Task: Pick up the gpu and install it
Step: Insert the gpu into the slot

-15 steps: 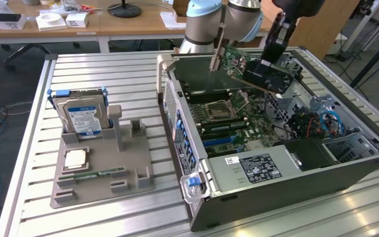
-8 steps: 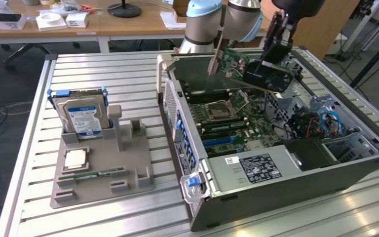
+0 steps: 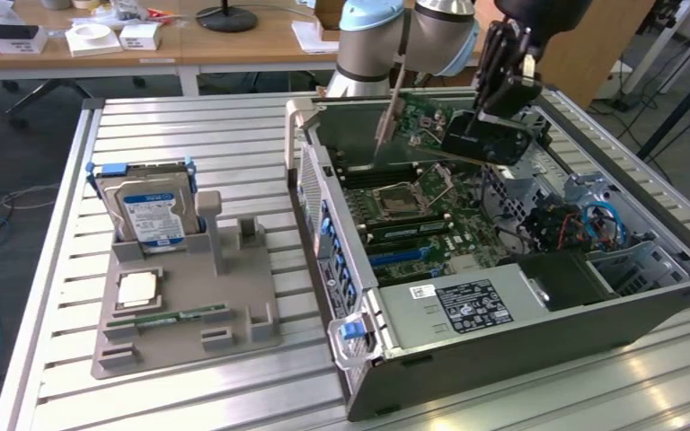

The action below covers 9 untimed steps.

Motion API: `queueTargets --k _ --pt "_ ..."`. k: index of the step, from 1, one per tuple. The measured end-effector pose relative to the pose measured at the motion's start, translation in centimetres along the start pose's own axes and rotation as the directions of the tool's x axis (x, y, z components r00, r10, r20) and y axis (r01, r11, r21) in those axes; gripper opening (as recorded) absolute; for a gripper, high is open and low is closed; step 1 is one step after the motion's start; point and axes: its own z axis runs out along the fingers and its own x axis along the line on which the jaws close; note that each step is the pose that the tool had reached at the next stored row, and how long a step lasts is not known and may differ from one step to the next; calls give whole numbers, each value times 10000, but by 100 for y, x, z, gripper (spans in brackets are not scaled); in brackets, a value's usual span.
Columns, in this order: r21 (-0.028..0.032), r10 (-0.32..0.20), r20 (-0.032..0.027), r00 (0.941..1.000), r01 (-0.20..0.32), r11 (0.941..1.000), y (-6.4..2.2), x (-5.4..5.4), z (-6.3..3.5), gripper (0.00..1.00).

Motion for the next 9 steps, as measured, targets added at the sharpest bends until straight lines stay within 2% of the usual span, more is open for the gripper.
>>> queueTargets --k 4,9 --pt "-15 -727 -45 9973 727 9974 0 0 3 26" --pt "-38 -1600 -98 9871 1599 9871 0 0 6 26"
